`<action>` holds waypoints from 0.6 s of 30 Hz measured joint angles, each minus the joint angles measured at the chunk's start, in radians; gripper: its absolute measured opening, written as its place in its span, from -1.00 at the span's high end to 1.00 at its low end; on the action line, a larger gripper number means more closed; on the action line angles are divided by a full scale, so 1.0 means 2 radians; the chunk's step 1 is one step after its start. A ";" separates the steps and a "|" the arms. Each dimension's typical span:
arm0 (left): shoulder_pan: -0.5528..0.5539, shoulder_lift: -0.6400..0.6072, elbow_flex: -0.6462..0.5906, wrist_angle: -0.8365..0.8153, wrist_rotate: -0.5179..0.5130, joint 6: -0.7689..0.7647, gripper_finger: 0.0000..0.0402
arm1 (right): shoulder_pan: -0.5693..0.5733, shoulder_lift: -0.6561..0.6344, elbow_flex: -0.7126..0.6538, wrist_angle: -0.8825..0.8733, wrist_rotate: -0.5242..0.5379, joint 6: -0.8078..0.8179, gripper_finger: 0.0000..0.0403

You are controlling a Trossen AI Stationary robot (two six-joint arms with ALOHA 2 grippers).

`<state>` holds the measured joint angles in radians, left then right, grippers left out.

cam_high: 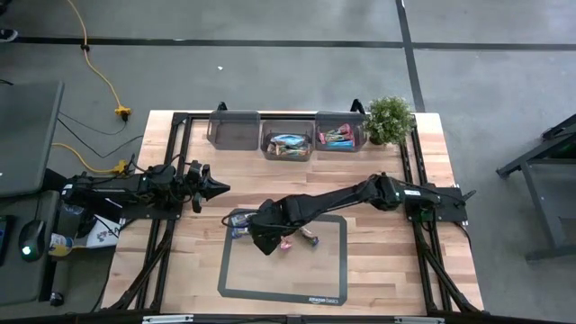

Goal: Pick and place Granola Bars by type
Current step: Put the red granola bar into the right black bin

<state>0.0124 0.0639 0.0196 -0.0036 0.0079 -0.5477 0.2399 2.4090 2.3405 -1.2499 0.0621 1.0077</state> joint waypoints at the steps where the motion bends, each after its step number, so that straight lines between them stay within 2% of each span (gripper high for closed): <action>1: 0.000 0.000 0.000 0.000 0.000 0.000 1.00 | -0.002 0.001 0.000 -0.001 -0.004 -0.001 0.06; 10: 0.000 0.000 0.000 0.000 0.000 0.000 1.00 | -0.012 0.002 -0.003 0.015 -0.024 -0.032 0.06; 18: 0.000 0.000 0.000 0.000 0.000 0.000 1.00 | -0.012 0.005 -0.059 0.078 -0.068 -0.020 0.06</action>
<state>0.0124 0.0639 0.0196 -0.0036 0.0082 -0.5476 0.2161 2.4199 2.2233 -1.0947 -0.0733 0.9682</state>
